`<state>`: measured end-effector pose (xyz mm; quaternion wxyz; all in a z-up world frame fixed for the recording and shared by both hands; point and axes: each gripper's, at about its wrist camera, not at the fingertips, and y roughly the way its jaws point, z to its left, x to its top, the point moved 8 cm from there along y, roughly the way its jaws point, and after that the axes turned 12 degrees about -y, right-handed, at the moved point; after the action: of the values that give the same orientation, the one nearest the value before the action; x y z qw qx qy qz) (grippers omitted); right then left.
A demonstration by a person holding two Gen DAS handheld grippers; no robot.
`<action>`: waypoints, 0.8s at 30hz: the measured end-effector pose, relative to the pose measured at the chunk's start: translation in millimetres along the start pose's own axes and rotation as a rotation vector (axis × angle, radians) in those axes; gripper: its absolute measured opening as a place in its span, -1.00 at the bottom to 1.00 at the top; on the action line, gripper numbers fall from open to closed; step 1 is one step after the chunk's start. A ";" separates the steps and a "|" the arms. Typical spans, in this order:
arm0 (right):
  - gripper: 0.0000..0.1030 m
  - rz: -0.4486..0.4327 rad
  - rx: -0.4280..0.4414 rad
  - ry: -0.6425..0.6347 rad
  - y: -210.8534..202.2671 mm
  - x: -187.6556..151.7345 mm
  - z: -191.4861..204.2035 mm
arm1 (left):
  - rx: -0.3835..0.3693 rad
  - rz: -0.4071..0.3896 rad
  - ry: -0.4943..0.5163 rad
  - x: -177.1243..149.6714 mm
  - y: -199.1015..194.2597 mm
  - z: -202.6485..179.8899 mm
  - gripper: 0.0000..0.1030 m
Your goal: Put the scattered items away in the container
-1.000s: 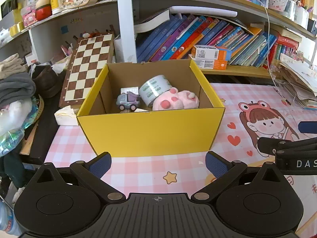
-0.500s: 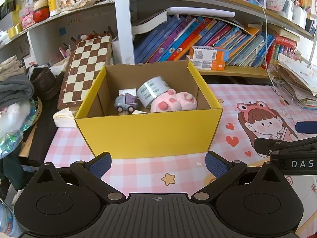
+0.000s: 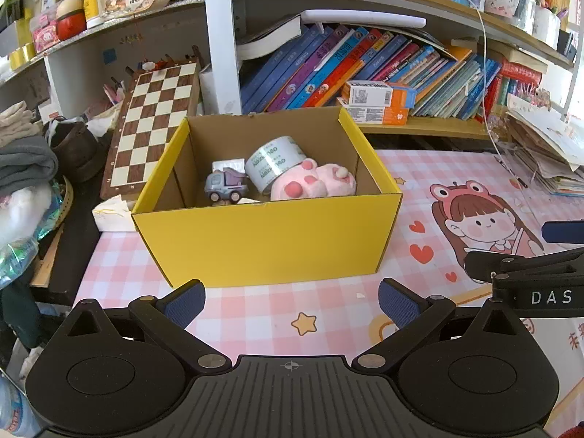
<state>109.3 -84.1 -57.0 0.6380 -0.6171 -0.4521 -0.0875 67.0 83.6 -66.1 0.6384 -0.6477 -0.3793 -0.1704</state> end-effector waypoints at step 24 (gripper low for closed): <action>1.00 0.012 -0.002 0.010 0.0 -2.1 7.0 | -0.034 -0.010 -0.001 0.9 -1.6 -3.0 1.00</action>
<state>104.9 -78.9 -59.6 0.6403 -0.6198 -0.4454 -0.0872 67.2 80.7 -64.0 0.6262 -0.6568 -0.3798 -0.1795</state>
